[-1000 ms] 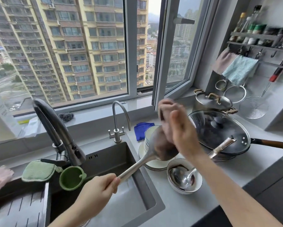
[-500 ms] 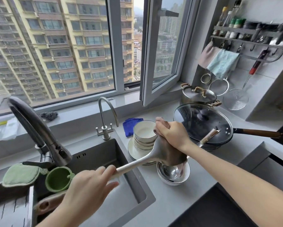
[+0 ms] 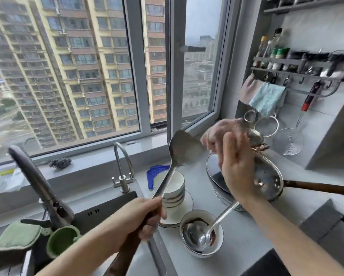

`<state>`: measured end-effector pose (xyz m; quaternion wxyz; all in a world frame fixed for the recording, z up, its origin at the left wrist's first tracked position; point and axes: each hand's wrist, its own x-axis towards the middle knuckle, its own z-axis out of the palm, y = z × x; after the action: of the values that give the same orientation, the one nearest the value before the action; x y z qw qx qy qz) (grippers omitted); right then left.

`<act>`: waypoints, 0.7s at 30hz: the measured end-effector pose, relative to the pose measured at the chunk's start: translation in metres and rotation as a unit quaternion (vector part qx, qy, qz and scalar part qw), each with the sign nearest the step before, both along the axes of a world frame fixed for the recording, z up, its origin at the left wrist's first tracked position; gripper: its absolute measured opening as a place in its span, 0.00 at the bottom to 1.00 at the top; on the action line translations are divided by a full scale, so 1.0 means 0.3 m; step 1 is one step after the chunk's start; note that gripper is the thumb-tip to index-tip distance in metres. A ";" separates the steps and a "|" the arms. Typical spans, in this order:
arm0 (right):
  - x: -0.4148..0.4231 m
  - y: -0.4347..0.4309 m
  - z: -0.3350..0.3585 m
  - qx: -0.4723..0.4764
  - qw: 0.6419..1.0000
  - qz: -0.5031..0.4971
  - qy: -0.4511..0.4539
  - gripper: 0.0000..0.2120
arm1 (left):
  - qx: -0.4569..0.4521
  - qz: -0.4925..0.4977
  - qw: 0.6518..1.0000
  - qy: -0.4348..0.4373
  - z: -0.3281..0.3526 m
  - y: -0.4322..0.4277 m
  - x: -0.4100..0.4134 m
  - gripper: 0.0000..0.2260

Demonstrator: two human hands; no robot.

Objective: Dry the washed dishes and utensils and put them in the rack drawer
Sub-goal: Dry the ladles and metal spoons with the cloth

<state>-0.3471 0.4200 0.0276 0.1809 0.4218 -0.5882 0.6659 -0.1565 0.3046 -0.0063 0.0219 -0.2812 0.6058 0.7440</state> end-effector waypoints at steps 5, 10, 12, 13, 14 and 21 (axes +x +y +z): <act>-0.032 -0.050 -0.206 0.175 0.932 0.104 0.300 0.18 | 0.095 -0.086 0.992 -0.003 0.051 0.120 -0.083 0.18; -0.242 0.029 -0.268 0.231 0.918 0.041 0.321 0.20 | 0.062 -0.099 0.993 -0.012 0.033 0.204 -0.112 0.23; -0.259 0.042 -0.251 0.255 0.897 0.016 0.361 0.22 | 0.030 -0.105 0.994 -0.017 0.030 0.221 -0.131 0.21; -0.272 0.049 -0.236 0.266 0.894 0.001 0.361 0.21 | 0.012 -0.116 0.993 -0.025 0.031 0.223 -0.134 0.20; -0.296 0.060 -0.216 0.278 0.896 -0.025 0.345 0.20 | -0.009 -0.135 0.990 -0.037 0.036 0.221 -0.132 0.19; -0.508 0.312 -0.012 0.269 0.936 -0.213 0.085 0.16 | -0.220 -0.199 0.952 -0.077 0.061 0.163 -0.098 0.18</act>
<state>-0.4995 0.5135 0.0241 0.2472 0.3746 -0.8038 0.3905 -0.1858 0.3535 0.0119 0.1534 -0.2092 0.7945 0.5490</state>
